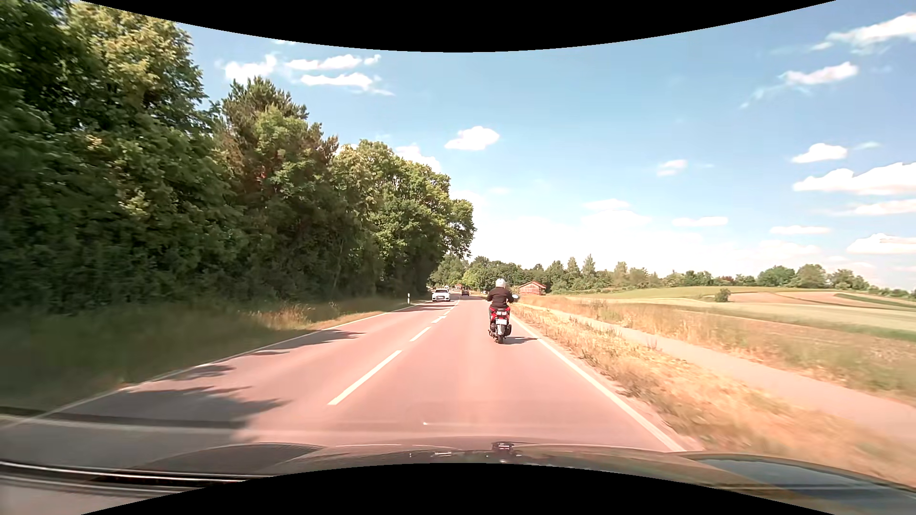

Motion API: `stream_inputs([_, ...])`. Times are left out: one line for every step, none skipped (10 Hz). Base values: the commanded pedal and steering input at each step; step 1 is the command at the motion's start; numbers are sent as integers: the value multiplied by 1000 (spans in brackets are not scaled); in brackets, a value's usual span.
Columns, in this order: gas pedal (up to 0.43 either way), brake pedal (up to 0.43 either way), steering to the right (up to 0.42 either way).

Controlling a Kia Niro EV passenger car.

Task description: Follow the waypoints while adhering to traffic rules and regulations

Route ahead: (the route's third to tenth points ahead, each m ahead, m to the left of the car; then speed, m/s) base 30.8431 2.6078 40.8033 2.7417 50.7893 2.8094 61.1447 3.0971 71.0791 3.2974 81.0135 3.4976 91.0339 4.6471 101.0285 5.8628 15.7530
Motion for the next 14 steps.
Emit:
stream_inputs([197,12,1])
stream_inputs([197,12,0])
stream_inputs([197,12,0])
stream_inputs([197,12,0])
stream_inputs([197,12,-3])
stream_inputs([197,12,-3])
stream_inputs([197,12,-3])
stream_inputs([197,12,-3])
stream_inputs([197,12,-1])
stream_inputs([197,12,0])
stream_inputs([197,12,0])
stream_inputs([197,12,0])
stream_inputs([197,12,0])
stream_inputs([197,12,0])
